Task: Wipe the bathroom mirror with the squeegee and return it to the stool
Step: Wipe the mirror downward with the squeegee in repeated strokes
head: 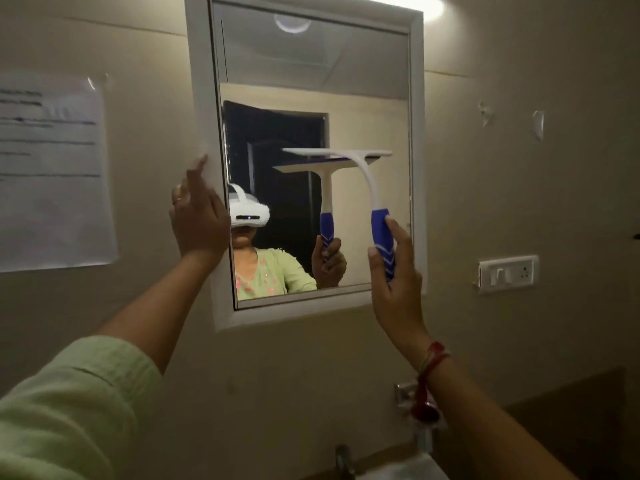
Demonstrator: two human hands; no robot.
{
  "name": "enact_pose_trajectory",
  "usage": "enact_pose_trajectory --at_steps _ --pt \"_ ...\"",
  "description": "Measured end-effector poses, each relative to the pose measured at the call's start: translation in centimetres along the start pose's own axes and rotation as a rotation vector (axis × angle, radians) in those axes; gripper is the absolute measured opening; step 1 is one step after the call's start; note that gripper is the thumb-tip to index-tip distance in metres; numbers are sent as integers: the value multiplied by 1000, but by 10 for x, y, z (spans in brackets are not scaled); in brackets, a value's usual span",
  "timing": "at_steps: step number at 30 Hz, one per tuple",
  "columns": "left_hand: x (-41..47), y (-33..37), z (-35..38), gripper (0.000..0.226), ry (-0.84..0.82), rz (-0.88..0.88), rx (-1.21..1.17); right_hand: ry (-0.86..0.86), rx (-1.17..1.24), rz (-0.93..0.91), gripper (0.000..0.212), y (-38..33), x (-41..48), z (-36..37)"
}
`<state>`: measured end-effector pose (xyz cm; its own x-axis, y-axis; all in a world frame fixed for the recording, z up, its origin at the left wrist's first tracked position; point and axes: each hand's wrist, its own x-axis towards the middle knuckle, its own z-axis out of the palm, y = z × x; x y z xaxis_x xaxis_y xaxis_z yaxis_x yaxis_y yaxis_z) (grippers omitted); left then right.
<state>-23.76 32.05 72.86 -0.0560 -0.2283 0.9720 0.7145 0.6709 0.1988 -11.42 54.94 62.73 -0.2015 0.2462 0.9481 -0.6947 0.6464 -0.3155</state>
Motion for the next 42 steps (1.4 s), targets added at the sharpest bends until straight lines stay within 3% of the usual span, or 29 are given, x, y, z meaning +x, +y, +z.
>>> enact_pose_trajectory --at_steps 15,30,42 --pt "0 -3 0 50 -42 52 9 146 -146 -198 43 -15 159 10" --pt "0 4 -6 51 -71 27 31 199 -130 -133 44 -5 198 10" --pt "0 3 -5 47 -54 29 24 165 -131 -118 45 15 158 4"
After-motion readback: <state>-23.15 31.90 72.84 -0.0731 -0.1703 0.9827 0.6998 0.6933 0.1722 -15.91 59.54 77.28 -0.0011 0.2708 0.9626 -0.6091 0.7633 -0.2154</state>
